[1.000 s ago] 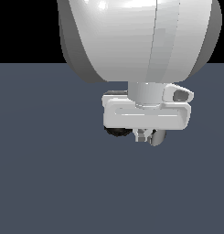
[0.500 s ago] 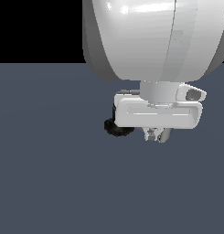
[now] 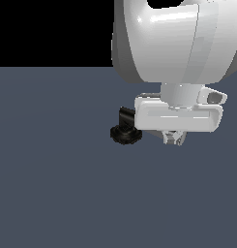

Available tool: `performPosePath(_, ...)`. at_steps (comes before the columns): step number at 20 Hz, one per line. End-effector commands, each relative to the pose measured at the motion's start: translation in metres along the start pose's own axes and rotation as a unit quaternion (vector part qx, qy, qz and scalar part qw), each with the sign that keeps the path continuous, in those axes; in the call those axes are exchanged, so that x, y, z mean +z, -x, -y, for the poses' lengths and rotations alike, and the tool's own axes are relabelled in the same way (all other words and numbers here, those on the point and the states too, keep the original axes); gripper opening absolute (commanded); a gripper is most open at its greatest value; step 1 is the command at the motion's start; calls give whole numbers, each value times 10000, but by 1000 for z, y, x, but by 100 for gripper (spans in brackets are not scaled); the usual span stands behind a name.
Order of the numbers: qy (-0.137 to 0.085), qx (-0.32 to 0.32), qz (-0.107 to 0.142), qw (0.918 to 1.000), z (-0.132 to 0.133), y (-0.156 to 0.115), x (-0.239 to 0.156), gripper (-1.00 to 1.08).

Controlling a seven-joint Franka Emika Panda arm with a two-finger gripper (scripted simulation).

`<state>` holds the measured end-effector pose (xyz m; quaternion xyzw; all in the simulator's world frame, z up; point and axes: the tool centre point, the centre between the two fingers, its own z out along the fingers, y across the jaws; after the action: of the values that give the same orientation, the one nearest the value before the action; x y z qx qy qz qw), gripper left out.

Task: Turn on the faucet by rotating a designated handle.

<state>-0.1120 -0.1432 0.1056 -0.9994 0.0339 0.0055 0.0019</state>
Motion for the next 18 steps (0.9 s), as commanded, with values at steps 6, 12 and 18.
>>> performPosePath(6,11,-62,-47,10000,-15,-28,-1,-100)
performPosePath(12,12,-50,-48,10000,-30,-44,-1,-100)
performPosePath(18,13,-36,-50,10000,-46,-60,-1,-100)
